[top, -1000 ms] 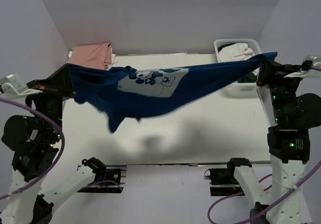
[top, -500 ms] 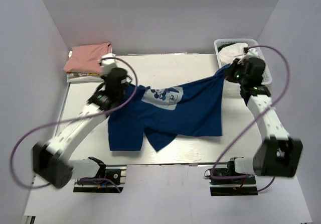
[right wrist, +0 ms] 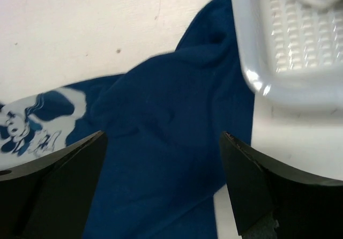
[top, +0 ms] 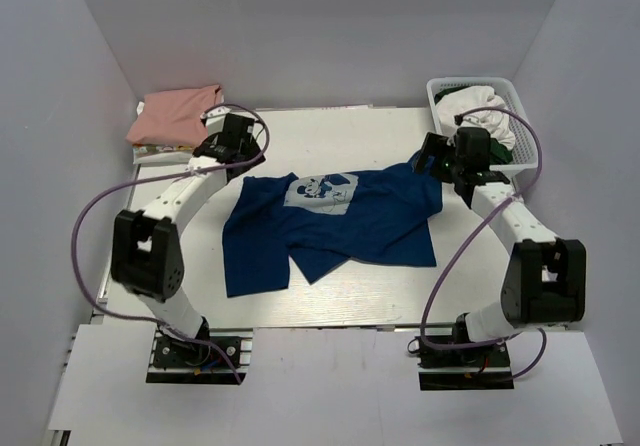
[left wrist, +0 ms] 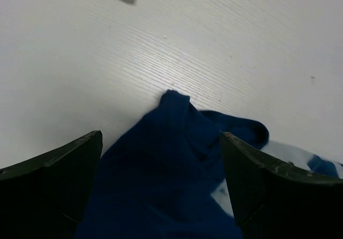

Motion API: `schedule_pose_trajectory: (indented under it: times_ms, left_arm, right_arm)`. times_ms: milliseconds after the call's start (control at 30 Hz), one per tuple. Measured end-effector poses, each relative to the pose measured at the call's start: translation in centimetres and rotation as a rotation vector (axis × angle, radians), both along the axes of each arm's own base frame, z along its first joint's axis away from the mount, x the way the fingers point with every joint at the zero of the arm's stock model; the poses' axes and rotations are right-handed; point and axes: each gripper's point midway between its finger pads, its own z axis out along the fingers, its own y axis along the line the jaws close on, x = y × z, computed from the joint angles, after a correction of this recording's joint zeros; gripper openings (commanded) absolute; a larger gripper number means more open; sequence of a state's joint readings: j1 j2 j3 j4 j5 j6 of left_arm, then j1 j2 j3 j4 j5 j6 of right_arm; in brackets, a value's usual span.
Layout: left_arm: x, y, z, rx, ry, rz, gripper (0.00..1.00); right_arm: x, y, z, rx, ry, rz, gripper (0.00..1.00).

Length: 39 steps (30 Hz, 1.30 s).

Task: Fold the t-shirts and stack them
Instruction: Flatten out the tshirt

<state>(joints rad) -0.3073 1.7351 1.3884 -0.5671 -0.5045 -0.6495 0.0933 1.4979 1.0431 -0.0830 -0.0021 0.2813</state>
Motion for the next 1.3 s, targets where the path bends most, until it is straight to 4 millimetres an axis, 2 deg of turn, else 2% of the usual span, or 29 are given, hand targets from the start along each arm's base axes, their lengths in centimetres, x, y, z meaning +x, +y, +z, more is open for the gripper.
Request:
schedule_pose_trajectory:
  times_ms: [100, 200, 333, 433, 500, 633, 733, 767, 833, 867, 900, 967, 1000, 1300]
  left_arm:
    - [-3.6, -0.3, 0.6, -0.063, -0.009, -0.015, 1.00]
    - [-9.7, 0.2, -2.2, -0.115, 0.068, -0.012, 1.00]
    - [-17.8, 1.0, -6.4, -0.207, 0.193, 0.011, 1.00]
    - [-22.1, 1.1, -8.0, -0.287, 0.234, 0.039, 1.00]
    - [-23.8, 1.1, -8.4, -0.326, 0.241, 0.055, 1.00]
    - [-25.8, 0.9, -9.7, -0.382, 0.261, 0.080, 1.00]
    - [-27.1, 0.5, -11.5, -0.406, 0.326, 0.089, 0.94]
    - [-27.5, 0.4, -12.1, -0.410, 0.351, 0.094, 0.87]
    - [-27.4, 0.1, -12.3, -0.422, 0.363, 0.095, 0.78]
    - [-27.3, 0.0, -12.3, -0.426, 0.362, 0.095, 0.72]
    - [-27.1, -0.1, -12.3, -0.431, 0.362, 0.095, 0.52]
    - [-26.9, -0.4, -12.4, -0.444, 0.362, 0.088, 0.28]
    - [-26.9, -0.6, -12.5, -0.448, 0.366, 0.082, 0.02]
    - [-26.0, -1.1, -11.6, -0.474, 0.311, 0.046, 0.00]
  right_arm:
    - [-2.6, 0.7, -0.1, 0.038, 0.000, -0.010, 0.90]
    - [-5.5, 1.1, -1.2, 0.084, 0.030, -0.030, 0.90]
    - [-7.8, 1.2, -2.5, 0.136, 0.067, -0.076, 0.90]
    - [-9.2, 0.9, -3.3, 0.157, 0.085, -0.114, 0.90]
    - [-9.7, 0.7, -3.4, 0.165, 0.093, -0.130, 0.90]
    - [-10.0, 0.6, -3.5, 0.173, 0.098, -0.143, 0.90]
    - [-10.5, 0.5, -4.2, 0.167, 0.125, -0.154, 0.90]
    - [-10.8, 0.4, -4.5, 0.163, 0.138, -0.158, 0.90]
    - [-11.2, 0.2, -5.1, 0.155, 0.159, -0.167, 0.90]
    - [-11.6, 0.1, -5.5, 0.151, 0.172, -0.169, 0.90]
    - [-11.9, 0.0, -6.0, 0.147, 0.184, -0.173, 0.90]
    - [-12.5, -0.1, -6.9, 0.140, 0.209, -0.180, 0.90]
    - [-12.9, -0.3, -7.3, 0.134, 0.224, -0.187, 0.90]
    - [-14.9, -1.2, -9.0, 0.086, 0.315, -0.224, 0.90]
